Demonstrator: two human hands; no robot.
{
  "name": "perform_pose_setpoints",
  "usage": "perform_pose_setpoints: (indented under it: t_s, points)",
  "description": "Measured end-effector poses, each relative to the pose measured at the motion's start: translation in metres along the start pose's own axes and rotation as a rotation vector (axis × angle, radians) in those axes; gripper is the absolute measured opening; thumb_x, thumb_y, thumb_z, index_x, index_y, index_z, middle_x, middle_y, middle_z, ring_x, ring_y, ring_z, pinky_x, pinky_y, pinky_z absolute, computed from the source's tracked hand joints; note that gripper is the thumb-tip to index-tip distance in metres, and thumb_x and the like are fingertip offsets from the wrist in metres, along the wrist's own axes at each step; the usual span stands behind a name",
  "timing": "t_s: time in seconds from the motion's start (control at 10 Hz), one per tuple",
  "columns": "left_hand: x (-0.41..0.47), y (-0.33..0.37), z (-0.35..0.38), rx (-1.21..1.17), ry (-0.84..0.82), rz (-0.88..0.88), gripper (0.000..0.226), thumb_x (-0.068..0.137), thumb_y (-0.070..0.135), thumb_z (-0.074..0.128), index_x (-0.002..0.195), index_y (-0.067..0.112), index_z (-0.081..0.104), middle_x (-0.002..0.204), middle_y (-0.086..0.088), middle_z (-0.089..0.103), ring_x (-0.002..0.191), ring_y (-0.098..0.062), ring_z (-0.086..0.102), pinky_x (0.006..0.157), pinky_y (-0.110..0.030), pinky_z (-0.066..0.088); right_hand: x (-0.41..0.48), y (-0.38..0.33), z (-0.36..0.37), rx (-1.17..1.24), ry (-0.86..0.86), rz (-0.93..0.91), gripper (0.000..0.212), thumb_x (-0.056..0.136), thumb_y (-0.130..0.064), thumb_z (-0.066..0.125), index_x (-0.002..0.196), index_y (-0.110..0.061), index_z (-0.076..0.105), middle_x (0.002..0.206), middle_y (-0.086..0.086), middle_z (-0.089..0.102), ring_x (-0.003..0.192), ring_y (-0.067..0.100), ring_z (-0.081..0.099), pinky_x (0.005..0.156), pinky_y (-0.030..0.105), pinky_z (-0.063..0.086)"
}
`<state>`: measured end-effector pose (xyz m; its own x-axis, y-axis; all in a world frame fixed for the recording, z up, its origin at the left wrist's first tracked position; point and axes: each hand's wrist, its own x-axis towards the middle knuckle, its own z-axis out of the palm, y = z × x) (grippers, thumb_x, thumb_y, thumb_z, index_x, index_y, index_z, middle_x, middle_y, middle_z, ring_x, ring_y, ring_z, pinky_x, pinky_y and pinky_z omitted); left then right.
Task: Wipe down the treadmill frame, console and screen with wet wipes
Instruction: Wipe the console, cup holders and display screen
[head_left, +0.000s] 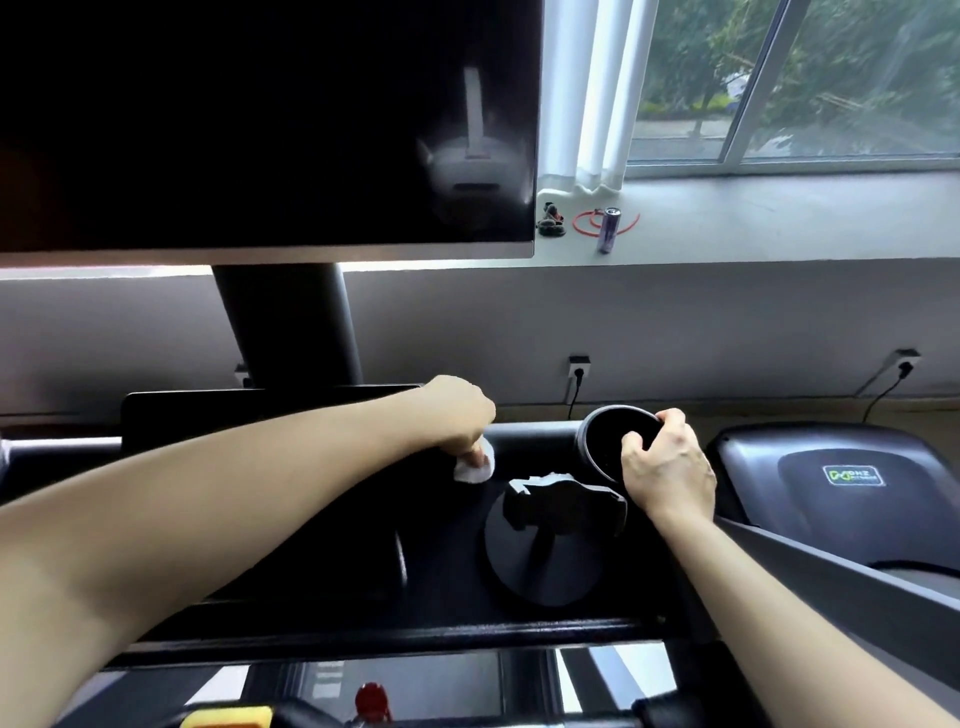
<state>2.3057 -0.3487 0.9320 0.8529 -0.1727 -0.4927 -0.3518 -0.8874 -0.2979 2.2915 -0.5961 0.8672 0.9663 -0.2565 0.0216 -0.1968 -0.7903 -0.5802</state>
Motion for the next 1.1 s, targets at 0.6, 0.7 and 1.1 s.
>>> perform_pose_setpoints:
  t_s: [0.6,0.7,1.1]
  points:
    - [-0.012,-0.05,-0.021,-0.507,0.0,-0.053,0.019,0.07,0.028,0.082,0.073,0.017,0.067,0.068,0.007,0.067,0.073,-0.019,0.065,0.058,-0.025,0.045,0.001,0.0,0.003,-0.011,0.019,-0.003,0.039,0.093,-0.031,0.053,0.127,-0.013,0.05,0.126,0.016,0.061,0.112,0.039,0.06,0.093,0.044,0.045]
    - [-0.012,-0.055,-0.015,-0.644,0.176,-0.086,0.013,0.084,0.03,0.075,0.076,0.026,0.065,0.08,0.009,0.066,0.082,-0.018,0.063,0.068,-0.028,0.046,0.001,0.0,0.002,-0.013,0.021,-0.001,0.039,0.092,-0.031,0.054,0.127,-0.013,0.05,0.125,0.017,0.062,0.113,0.039,0.06,0.093,0.044,0.045]
    - [-0.015,0.022,0.011,0.072,0.33,-0.106,0.017,0.096,0.014,0.058,0.104,0.02,0.071,0.11,-0.001,0.073,0.103,-0.025,0.07,0.074,-0.029,0.043,-0.004,0.0,-0.001,0.014,-0.005,0.011,0.044,0.093,-0.032,0.051,0.134,-0.014,0.049,0.132,0.016,0.06,0.118,0.038,0.059,0.098,0.044,0.044]
